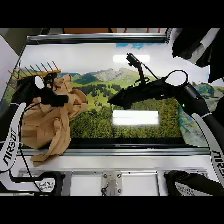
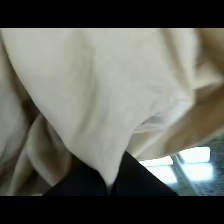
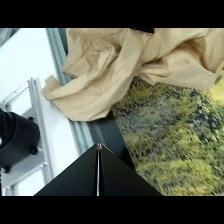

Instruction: Fold the clothes and pants, and hang the long-sleeved shirts on hangers.

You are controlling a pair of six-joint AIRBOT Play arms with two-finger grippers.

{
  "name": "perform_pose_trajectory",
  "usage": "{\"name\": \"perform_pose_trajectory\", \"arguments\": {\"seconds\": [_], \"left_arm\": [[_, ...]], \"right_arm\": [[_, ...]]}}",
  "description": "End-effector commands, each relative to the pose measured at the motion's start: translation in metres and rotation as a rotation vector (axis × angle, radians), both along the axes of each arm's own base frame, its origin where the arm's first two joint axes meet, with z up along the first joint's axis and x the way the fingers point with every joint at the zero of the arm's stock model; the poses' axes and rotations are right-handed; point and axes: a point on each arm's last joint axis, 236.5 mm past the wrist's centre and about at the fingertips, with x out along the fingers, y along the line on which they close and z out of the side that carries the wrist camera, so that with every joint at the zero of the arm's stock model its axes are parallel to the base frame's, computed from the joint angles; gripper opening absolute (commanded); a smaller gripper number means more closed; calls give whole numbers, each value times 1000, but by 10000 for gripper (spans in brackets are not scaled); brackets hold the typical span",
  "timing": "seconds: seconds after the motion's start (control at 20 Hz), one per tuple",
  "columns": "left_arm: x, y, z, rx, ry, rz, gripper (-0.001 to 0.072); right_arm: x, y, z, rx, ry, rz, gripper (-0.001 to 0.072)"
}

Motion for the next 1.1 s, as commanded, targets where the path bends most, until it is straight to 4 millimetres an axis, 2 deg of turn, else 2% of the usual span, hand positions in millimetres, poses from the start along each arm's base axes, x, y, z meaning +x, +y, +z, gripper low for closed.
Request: {"name": "perform_pose_trajectory", "arguments": {"seconds": [0.0,0.1,0.15,0.25,0.3,0.35,0.45,0.55,0.65,0.75,0.8,0.85,0.95,1.0,1.05], "left_arm": [[19,-57,83,-20,-186,-129,15],[19,-113,151,-55,-356,-249,15],[13,-144,180,-79,-429,-315,15],[-15,-215,225,-133,-543,-496,16],[-32,-248,235,-158,-569,-581,15],[-50,-280,239,-183,-577,-655,16],[-85,-338,227,-216,-549,-791,16],[-110,-381,195,-219,-485,-887,16],[-134,-412,158,-245,-386,-947,16],[-156,-427,128,-299,-255,-963,38],[-157,-425,119,-308,-211,-955,338],[-150,-417,115,-298,-182,-921,663],[-116,-386,122,-299,-169,-779,680],[-96,-367,130,-303,-177,-702,680],[-75,-344,137,-306,-183,-613,680]], "right_arm": [[-3,8,26,117,27,8,16],[19,-10,34,104,8,-70,14],[39,-32,37,64,-12,-156,13],[82,-89,46,-13,-57,-396,13],[98,-121,55,-33,-78,-520,13],[107,-151,64,-46,-96,-618,13],[113,-202,80,-65,-120,-766,13],[111,-243,90,-81,-129,-879,13],[108,-269,97,-90,-137,-944,14],[103,-278,94,-107,-123,-952,14],[101,-280,89,-125,-110,-944,14],[99,-282,82,-154,-99,-937,14],[96,-286,63,-219,-67,-919,28],[96,-286,52,-245,-37,-903,128],[96,-288,38,-270,9,-897,395]]}}
